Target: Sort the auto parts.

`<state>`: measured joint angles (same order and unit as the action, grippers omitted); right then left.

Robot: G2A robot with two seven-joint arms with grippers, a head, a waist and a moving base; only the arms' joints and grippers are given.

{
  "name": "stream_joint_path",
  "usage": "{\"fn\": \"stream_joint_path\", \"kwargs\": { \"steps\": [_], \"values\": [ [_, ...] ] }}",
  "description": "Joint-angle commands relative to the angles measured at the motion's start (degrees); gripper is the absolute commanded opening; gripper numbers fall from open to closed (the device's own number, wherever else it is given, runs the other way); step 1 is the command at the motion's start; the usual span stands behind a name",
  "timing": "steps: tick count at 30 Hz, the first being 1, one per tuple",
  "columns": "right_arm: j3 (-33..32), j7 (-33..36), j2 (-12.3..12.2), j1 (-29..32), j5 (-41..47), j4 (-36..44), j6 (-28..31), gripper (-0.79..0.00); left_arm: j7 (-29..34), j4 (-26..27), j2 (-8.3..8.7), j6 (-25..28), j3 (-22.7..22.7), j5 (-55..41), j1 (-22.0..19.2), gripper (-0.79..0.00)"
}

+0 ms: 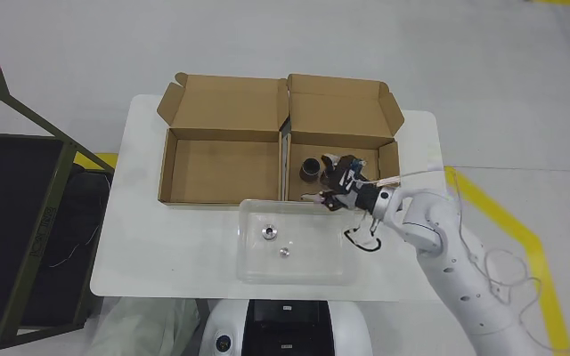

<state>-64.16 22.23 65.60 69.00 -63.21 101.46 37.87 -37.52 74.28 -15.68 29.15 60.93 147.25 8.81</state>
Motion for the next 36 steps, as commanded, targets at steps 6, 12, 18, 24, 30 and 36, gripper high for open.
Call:
{"fn": "stream_joint_path", "kwargs": {
  "steps": [6,12,18,24,30,36],
  "values": [
    [3.6,2.4,0.0,0.9,-1.7,3.7,2.8,-0.089,0.0,0.0,0.0,0.0,0.0,0.0,0.0,0.0],
    [7.5,4.7,0.2,0.2,-4.3,5.0,5.0,-0.092,0.0,0.0,0.0,0.0,0.0,0.0,0.0,0.0],
    [9.5,4.8,0.2,0.2,-6.5,4.9,6.2,-0.123,0.0,0.0,0.0,0.0,0.0,0.0,0.0,0.0],
    [10.1,5.0,-0.3,2.0,-9.3,5.1,8.1,-0.117,0.0,0.0,0.0,0.0,0.0,0.0,0.0,0.0],
    [10.5,4.8,-0.8,3.1,-12.5,4.3,8.9,-0.132,0.0,0.0,0.0,0.0,0.0,0.0,0.0,0.0],
    [12.0,4.6,-0.9,3.3,-16.0,3.0,9.3,-0.132,0.0,0.0,0.0,0.0,0.0,0.0,0.0,0.0]
  ]
}}
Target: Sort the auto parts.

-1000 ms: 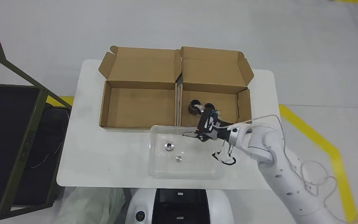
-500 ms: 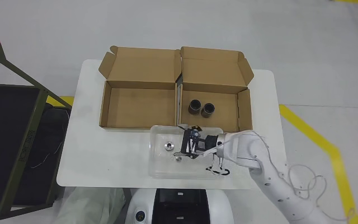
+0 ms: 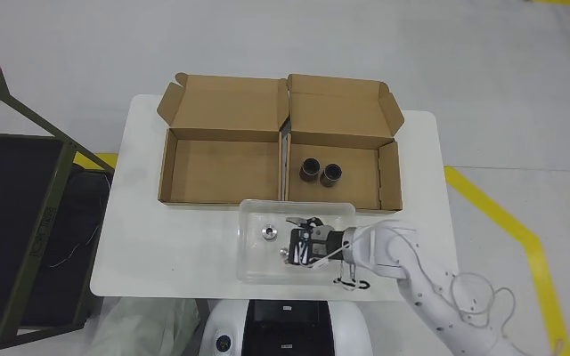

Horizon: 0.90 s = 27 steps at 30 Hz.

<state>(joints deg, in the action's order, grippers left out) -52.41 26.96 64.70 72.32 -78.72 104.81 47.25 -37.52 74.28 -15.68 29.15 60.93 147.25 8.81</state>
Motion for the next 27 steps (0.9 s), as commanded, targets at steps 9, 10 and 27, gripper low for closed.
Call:
{"fn": "stream_joint_path", "kwargs": {
  "steps": [9,10,27],
  "values": [
    [3.6,1.4,0.5,-1.2,-1.5,-4.3,-0.7,-0.148,0.0,0.0,0.0,0.0,0.0,0.0,0.0,0.0],
    [3.9,1.5,0.6,-1.4,-1.3,-4.6,-0.7,-0.148,0.0,0.0,0.0,0.0,0.0,0.0,0.0,0.0],
    [7.6,0.7,1.5,-3.7,-1.2,-9.2,-2.1,-0.394,0.0,0.0,0.0,0.0,0.0,0.0,0.0,0.0]
  ]
}}
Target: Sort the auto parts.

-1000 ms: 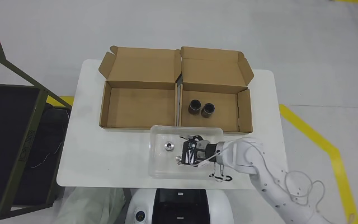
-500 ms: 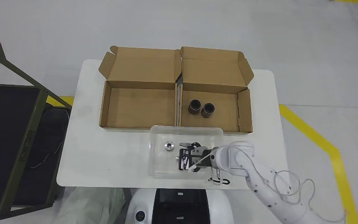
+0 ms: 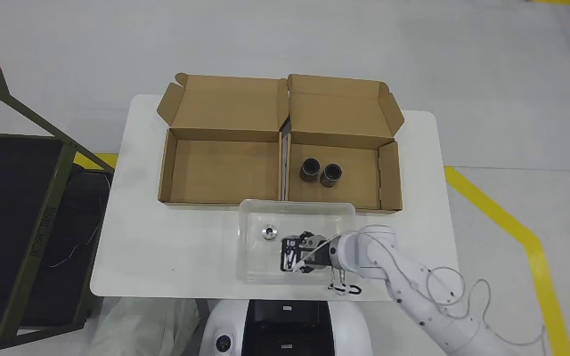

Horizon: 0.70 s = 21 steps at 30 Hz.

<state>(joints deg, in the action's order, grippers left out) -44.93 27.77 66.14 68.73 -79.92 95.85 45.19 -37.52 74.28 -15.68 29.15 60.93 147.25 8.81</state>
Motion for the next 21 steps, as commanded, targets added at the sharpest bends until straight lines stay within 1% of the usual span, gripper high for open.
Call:
{"fn": "stream_joint_path", "kwargs": {
  "steps": [1,7,12,16,17,19,21],
  "values": [
    [0.4,-0.2,0.1,-0.3,-0.1,-0.5,-0.2,-0.394,0.0,0.0,0.0,0.0,0.0,0.0,0.0,0.0],
    [1.4,-0.4,0.5,-1.1,-0.8,-1.9,-1.6,-0.425,0.0,0.0,0.0,0.0,0.0,0.0,0.0,0.0],
    [2.0,-0.7,0.7,-1.4,-1.1,-2.9,-2.6,-0.493,0.0,0.0,0.0,0.0,0.0,0.0,0.0,0.0],
    [2.2,-0.8,0.8,-1.6,-0.9,-3.0,-2.7,-0.619,0.0,0.0,0.0,0.0,0.0,0.0,0.0,0.0],
    [2.1,-0.8,0.8,-1.6,-0.9,-2.8,-2.7,-0.68,0.0,0.0,0.0,0.0,0.0,0.0,0.0,0.0],
    [1.9,-0.8,0.7,-1.6,-0.8,-2.3,-2.5,-0.77,0.0,0.0,0.0,0.0,0.0,0.0,0.0,0.0],
    [1.3,-1.0,0.6,-1.5,-0.4,-1.5,-2.3,-0.785,0.0,0.0,0.0,0.0,0.0,0.0,0.0,0.0]
  ]
}}
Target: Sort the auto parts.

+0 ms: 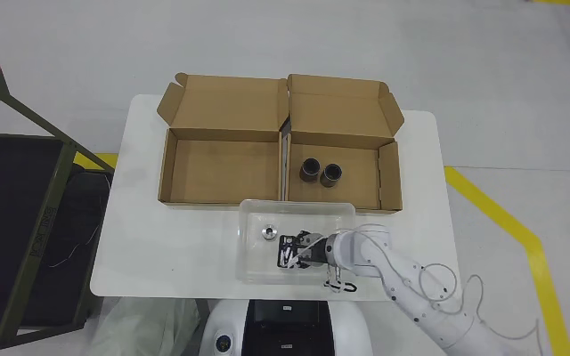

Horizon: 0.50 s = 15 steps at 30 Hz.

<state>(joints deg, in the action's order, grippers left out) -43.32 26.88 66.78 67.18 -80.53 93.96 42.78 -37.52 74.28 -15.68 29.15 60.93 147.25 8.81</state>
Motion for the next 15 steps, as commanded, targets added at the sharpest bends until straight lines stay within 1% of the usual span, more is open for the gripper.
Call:
{"fn": "stream_joint_path", "kwargs": {
  "steps": [1,7,15],
  "values": [
    [-0.6,-0.1,-0.2,0.2,0.4,0.7,0.2,-0.785,0.0,0.0,0.0,0.0,0.0,0.0,0.0,0.0],
    [-3.0,0.4,-0.8,1.1,2.5,3.8,1.1,-0.785,0.0,0.0,0.0,0.0,0.0,0.0,0.0,0.0],
    [-7.2,0.5,-1.9,2.4,7.6,9.4,3.1,-0.785,0.0,0.0,0.0,0.0,0.0,0.0,0.0,0.0]
  ]
}}
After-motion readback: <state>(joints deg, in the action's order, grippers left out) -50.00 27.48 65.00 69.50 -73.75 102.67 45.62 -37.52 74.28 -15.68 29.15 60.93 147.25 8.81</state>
